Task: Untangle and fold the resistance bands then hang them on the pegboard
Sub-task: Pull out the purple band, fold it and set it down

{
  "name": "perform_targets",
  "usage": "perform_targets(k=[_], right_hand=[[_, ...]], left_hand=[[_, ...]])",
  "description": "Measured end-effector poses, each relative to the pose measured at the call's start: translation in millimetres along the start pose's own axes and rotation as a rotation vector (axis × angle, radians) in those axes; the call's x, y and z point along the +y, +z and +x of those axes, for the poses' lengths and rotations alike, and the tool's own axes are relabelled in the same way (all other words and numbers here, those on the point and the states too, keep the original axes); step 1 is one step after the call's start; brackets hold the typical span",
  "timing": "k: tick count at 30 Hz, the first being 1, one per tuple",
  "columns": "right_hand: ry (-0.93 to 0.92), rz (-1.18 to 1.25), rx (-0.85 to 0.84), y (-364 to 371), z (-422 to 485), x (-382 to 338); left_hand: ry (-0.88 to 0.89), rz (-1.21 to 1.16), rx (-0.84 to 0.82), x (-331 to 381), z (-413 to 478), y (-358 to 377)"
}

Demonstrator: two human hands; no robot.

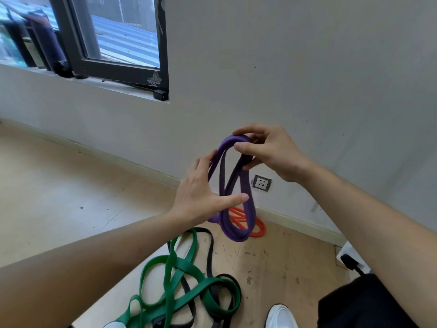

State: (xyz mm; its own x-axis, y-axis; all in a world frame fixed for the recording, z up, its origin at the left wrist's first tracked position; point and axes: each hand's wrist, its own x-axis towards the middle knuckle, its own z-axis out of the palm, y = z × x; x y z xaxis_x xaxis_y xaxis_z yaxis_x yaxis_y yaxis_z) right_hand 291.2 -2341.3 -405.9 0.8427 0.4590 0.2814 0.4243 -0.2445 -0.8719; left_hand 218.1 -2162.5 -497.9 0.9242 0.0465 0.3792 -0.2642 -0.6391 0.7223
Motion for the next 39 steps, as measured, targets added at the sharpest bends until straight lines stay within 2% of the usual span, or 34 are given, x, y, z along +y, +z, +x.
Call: perform_targets(k=[4,11,16,24,27,30,32,33,36,39], right_hand=[[-0.005,0.202,0.098,11,1,-6],[-0.005,0.341,0.179,3,-1,-13],[0.039,0.394,0.191,-12,-3,-8],[0.132,0.458,0.126,-29,-5,12],[0.204,0.261,0.025,-37,-9,27],[0.243,-0.191,-0.114,-38,-14,42],[0.168,-0.512,-0.188,-31,-16,47],[0.111,-0.59,-0.22,-25,-17,47],[-0.048,-0.774,-0.308,1,-21,59],[-0.106,-0.874,-0.303,15,-21,79]], left_hand=[[-0.006,0.056,0.086,6,-4,9],[0.093,0.069,0.231,-7,2,5],[0.268,0.203,0.223,-23,7,-9],[0.258,0.282,0.145,-29,21,-22],[0.253,0.318,0.104,-34,28,-31],[0.236,0.369,0.028,-42,33,-35],[0.234,0.406,-0.044,-45,33,-35],[0.237,0.424,-0.076,-45,33,-33],[0.243,0.472,-0.166,-41,35,-26],[0.233,0.5,-0.226,-45,36,-17]])
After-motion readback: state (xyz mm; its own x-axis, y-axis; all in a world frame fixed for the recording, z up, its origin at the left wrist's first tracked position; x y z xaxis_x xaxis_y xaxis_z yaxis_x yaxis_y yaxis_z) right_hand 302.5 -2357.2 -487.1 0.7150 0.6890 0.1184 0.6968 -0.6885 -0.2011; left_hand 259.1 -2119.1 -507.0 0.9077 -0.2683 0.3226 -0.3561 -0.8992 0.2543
